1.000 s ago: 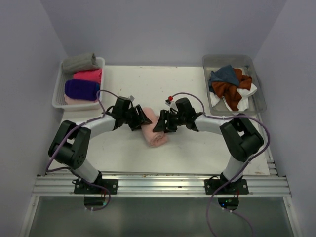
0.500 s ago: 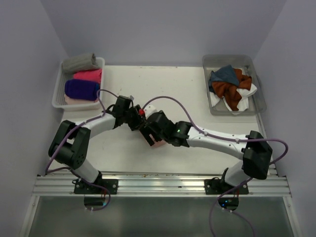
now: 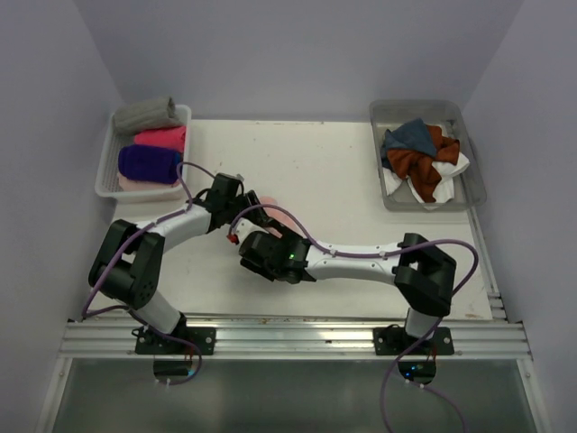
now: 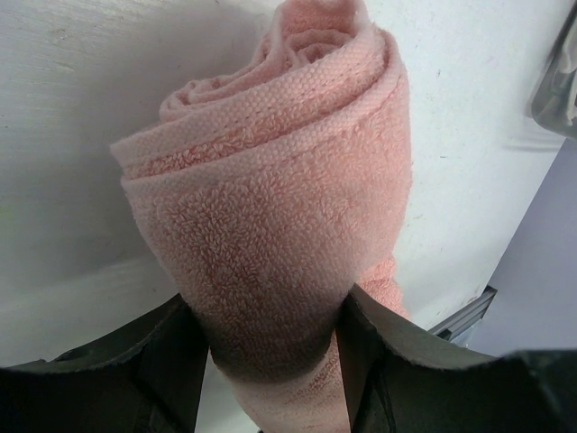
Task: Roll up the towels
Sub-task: Place the rolled towel into the container
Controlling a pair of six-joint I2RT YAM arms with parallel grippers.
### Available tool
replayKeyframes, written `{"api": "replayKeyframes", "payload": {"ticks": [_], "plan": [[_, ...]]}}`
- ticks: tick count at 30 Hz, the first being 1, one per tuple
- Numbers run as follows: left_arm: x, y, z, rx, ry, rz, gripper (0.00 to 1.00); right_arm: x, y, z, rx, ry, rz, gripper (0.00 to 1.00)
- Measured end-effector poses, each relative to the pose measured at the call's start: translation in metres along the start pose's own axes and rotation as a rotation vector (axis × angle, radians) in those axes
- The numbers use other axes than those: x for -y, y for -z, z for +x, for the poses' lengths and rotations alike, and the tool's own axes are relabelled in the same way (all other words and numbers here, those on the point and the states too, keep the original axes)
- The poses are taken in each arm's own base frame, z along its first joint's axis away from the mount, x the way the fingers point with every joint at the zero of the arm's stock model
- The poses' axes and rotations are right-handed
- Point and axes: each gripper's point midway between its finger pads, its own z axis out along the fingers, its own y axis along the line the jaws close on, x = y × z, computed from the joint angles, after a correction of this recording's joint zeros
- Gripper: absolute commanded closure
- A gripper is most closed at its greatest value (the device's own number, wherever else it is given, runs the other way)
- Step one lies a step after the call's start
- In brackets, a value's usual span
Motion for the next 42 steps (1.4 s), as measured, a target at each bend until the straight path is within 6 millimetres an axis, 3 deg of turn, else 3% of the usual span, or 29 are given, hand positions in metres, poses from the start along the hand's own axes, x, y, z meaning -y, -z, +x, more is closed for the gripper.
{"api": "replayKeyframes", "payload": {"ticks": [6, 8, 11, 13, 16, 18, 25, 42], "plan": [[-0.001, 0.001, 0.001, -0.005, 0.003, -0.008, 0.39, -0.014, -0.022, 0.021, -0.071, 0.037, 0.001, 0.13], [-0.001, 0.001, 0.001, -0.009, 0.005, -0.014, 0.36, -0.017, -0.026, 0.025, -0.081, 0.035, 0.002, 0.25], [-0.002, 0.002, 0.002, -0.013, 0.007, -0.020, 0.30, -0.015, -0.027, 0.025, -0.082, 0.002, 0.015, 0.52], [-0.001, 0.003, 0.002, -0.015, 0.007, -0.022, 0.21, -0.012, -0.030, 0.024, -0.077, -0.030, 0.023, 0.66], [0.000, 0.003, 0.001, -0.015, 0.003, -0.022, 0.06, -0.006, -0.034, 0.023, -0.062, -0.099, 0.019, 0.74], [0.001, 0.004, 0.000, -0.014, -0.004, -0.021, 0.01, -0.002, -0.033, 0.023, -0.043, -0.155, -0.012, 0.75], [0.012, 0.006, -0.006, -0.002, -0.021, 0.014, 0.00, 0.027, -0.024, 0.021, 0.029, -0.404, -0.164, 0.75], [0.016, -0.004, -0.001, -0.050, -0.028, 0.057, 0.00, 0.017, -0.018, 0.013, 0.083, -0.732, -0.418, 0.75]]}}
